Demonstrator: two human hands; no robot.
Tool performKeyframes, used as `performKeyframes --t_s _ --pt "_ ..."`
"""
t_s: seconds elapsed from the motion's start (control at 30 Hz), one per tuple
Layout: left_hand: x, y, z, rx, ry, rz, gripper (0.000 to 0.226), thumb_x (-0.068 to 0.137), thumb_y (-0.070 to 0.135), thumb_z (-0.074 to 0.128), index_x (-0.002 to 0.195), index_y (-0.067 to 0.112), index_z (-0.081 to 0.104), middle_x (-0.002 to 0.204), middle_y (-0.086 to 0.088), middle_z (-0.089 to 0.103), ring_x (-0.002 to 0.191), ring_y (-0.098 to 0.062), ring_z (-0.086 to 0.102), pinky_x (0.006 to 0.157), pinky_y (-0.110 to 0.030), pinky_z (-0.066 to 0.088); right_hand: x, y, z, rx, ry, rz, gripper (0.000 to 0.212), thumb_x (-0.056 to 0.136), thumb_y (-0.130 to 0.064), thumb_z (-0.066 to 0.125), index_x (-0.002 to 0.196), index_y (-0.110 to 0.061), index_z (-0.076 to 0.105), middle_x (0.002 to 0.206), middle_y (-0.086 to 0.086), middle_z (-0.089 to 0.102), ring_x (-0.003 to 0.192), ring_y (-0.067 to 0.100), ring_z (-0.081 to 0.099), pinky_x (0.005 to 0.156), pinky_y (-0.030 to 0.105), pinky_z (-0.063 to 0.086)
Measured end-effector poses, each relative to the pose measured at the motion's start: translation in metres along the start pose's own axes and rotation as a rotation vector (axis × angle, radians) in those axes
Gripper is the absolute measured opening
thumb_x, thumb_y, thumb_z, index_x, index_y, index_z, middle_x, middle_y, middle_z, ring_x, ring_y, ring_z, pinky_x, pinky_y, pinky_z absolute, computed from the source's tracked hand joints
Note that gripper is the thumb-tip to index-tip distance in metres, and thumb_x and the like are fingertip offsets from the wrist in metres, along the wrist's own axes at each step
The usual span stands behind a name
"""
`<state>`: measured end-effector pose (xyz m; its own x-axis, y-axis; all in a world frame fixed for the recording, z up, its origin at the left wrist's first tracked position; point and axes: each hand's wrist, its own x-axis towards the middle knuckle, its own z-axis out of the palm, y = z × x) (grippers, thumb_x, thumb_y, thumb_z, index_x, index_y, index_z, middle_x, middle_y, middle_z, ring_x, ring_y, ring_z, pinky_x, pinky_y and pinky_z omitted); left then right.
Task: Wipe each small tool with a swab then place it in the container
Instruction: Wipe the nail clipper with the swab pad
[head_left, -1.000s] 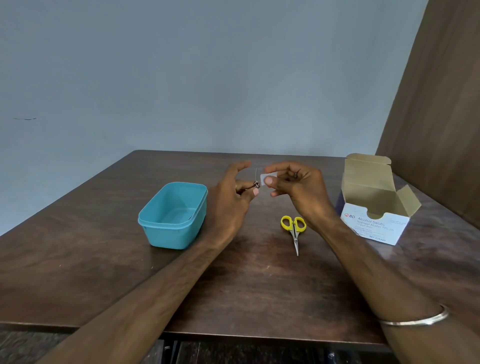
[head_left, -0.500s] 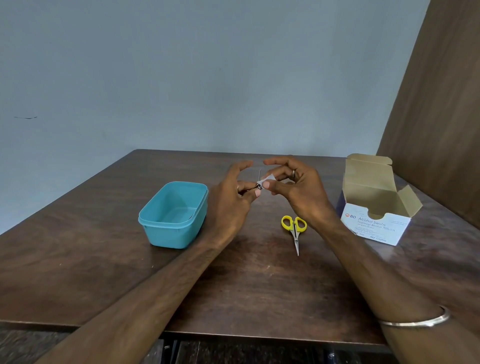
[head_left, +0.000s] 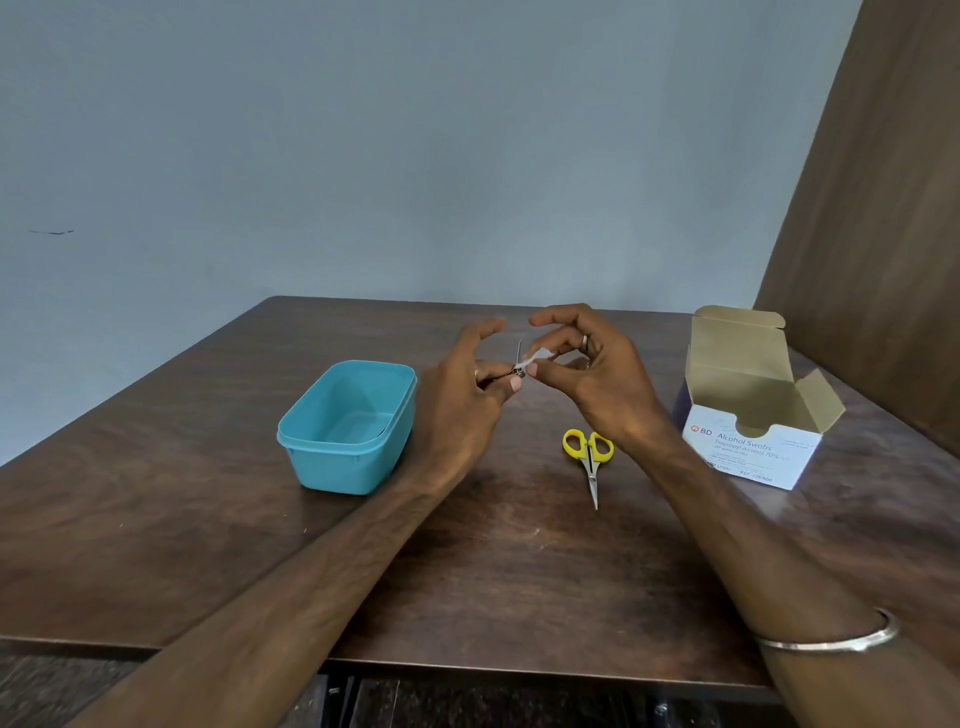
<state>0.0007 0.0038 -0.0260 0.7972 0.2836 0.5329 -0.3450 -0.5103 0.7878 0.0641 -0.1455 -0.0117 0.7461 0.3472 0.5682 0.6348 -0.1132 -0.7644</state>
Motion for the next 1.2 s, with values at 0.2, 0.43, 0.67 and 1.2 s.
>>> performKeyframes --t_s 0.2,0.43,0.67,1.2 --pt "-0.0014 0.0005 -0.0003 0.030 -0.004 0.022 0.059 0.084 0.017 0.075 0.134 0.032 0.049 0.099 0.008 0.075 0.090 -0.001 0.068 0.083 -0.018 0.050 0.0003 0.0019 -0.0014 -0.055 -0.009 -0.008 0.040 0.083 -0.006 0.075 0.114 -0.030 0.065 0.088 0.000 0.072 0.088 0.017 0.069 0.081 0.045 0.057" --pt "-0.0034 0.0025 -0.0008 0.084 -0.034 0.065 0.060 0.084 0.017 0.074 0.135 0.032 0.047 0.101 0.006 0.075 0.093 -0.006 0.069 0.085 -0.023 0.052 0.0005 0.0020 -0.0012 -0.063 -0.035 -0.017 0.043 0.082 -0.004 0.075 0.115 -0.028 0.064 0.086 0.001 0.072 0.083 0.019 0.070 0.081 0.048 0.057" --pt "-0.0031 0.0030 -0.0020 0.082 -0.009 0.065 0.053 0.085 0.016 0.073 0.131 0.032 0.052 0.101 0.007 0.075 0.088 0.000 0.064 0.076 -0.007 0.043 0.0015 0.0032 -0.0022 -0.040 -0.016 -0.005 0.042 0.081 -0.009 0.079 0.113 -0.031 0.065 0.085 -0.001 0.075 0.086 0.017 0.071 0.085 0.048 0.057" --pt "0.0008 0.0053 -0.0049 -0.136 0.087 -0.057 0.059 0.078 0.011 0.080 0.129 0.025 0.054 0.093 0.005 0.076 0.078 -0.002 0.071 0.068 -0.015 0.057 0.0020 0.0027 0.0031 0.179 -0.025 0.110 0.046 0.080 0.002 0.078 0.121 -0.011 0.061 0.087 0.018 0.076 0.081 0.037 0.069 0.069 0.040 0.059"
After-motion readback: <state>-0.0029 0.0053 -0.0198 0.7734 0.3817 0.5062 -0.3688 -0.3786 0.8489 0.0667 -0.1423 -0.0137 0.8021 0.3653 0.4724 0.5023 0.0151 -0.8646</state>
